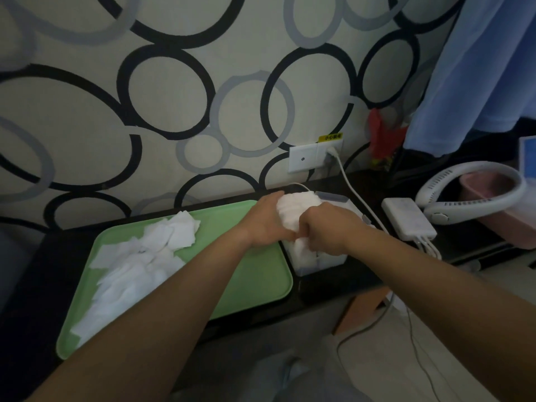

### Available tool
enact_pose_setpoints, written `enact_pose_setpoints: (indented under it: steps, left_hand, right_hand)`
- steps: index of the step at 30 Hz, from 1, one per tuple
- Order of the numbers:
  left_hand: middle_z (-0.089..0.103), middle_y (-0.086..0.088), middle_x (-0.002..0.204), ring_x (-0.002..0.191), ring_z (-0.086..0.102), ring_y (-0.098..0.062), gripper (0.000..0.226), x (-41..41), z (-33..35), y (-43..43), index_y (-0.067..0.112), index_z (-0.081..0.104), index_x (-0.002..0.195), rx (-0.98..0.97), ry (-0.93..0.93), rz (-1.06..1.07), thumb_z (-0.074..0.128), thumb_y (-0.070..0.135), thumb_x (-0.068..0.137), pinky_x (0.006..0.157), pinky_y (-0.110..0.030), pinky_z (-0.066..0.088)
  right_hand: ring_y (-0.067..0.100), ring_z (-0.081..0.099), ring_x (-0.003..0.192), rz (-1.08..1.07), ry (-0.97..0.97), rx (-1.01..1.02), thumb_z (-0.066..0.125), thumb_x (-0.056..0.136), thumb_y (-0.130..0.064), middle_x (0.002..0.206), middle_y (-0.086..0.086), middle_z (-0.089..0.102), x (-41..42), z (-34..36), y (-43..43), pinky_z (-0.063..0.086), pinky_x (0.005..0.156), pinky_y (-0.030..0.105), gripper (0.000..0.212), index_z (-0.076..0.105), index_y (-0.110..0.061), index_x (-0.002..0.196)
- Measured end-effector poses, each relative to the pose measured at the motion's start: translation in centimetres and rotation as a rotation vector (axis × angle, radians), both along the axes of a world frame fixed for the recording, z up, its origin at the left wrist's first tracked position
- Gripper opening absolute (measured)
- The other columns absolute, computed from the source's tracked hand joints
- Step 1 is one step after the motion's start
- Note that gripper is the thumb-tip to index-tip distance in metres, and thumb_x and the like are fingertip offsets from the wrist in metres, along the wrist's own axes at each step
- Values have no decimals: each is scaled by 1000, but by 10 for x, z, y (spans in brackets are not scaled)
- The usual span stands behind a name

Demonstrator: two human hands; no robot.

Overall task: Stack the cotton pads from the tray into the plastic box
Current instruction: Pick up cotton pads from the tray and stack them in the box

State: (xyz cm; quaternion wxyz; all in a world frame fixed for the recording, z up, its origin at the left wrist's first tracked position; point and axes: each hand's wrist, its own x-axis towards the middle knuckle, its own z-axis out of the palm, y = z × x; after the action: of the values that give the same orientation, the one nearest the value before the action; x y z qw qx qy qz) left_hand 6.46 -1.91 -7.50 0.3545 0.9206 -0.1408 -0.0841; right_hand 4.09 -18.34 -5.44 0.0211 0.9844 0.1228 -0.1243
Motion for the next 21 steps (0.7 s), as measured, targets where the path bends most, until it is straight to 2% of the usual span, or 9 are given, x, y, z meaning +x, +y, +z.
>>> enact_pose_setpoints:
  steps: [3, 5, 7, 11, 13, 15, 17, 19, 21]
  left_hand:
    - [41, -1, 155, 142, 39, -17, 88, -19, 1, 35, 18, 34, 154, -67, -18, 103, 81, 27, 81, 113, -28, 32]
    - [51, 1, 147, 136, 45, -15, 72, -32, -1, 64, 20, 42, 148, -120, -22, 198, 77, 27, 86, 108, -26, 35]
    - [60, 2, 135, 126, 54, -16, 53, -45, -1, 96, 19, 55, 137, -146, -30, 335, 75, 24, 88, 103, -27, 39]
    - [67, 2, 111, 106, 65, -21, 27, -63, 0, 158, 17, 65, 112, -201, -69, 588, 73, 16, 87, 91, -29, 46]
    - [67, 2, 105, 101, 65, -21, 20, -69, -1, 179, 19, 65, 105, -182, -68, 652, 72, 14, 87, 91, -30, 47]
    - [68, 2, 101, 102, 65, -22, 17, -72, -4, 194, 21, 67, 100, -180, -67, 682, 71, 12, 86, 95, -35, 50]
    - [67, 2, 99, 101, 64, -22, 17, -72, -8, 206, 20, 68, 100, -181, -66, 703, 69, 9, 87, 95, -34, 50]
    - [66, 2, 100, 99, 63, -19, 18, -70, -10, 215, 20, 67, 99, -171, -78, 711, 67, 6, 89, 90, -28, 48]
    - [67, 2, 102, 98, 63, -17, 19, -67, -11, 219, 23, 67, 96, -155, -100, 702, 65, 5, 91, 87, -26, 47]
  right_hand:
    - [24, 58, 108, 18, -24, -6, 58, 90, -18, 120, -1, 59, -10, 18, 5, 51, 89, 40, 31, 60, -29, 119]
    - [24, 60, 104, 21, -117, 27, 56, 88, -20, 114, -1, 62, -16, 33, 21, 53, 85, 41, 27, 64, -25, 114]
    - [22, 63, 98, 25, -158, 184, 59, 86, -26, 103, -3, 67, -22, 43, 47, 54, 82, 39, 18, 67, -27, 102]
    - [14, 67, 83, 13, 7, 587, 61, 84, -23, 80, -9, 69, -28, 37, 118, 57, 78, 34, 13, 73, -21, 83]
    - [18, 68, 84, -7, 40, 678, 57, 83, -17, 81, -3, 72, -25, 21, 150, 58, 78, 37, 18, 74, -14, 80]
    - [18, 68, 91, -78, 70, 767, 57, 85, -13, 79, -9, 68, -15, 0, 173, 57, 83, 34, 18, 70, -19, 74]
    - [18, 65, 99, -161, 93, 832, 59, 87, -9, 89, -11, 64, -2, -17, 190, 53, 87, 30, 21, 68, -27, 79]
    - [20, 64, 103, -234, 74, 853, 58, 88, -8, 106, -3, 67, 11, -31, 201, 50, 90, 29, 21, 69, -26, 88]
    - [21, 64, 101, -301, 20, 843, 58, 87, -12, 110, 1, 69, 20, -41, 207, 51, 92, 31, 17, 71, -21, 94]
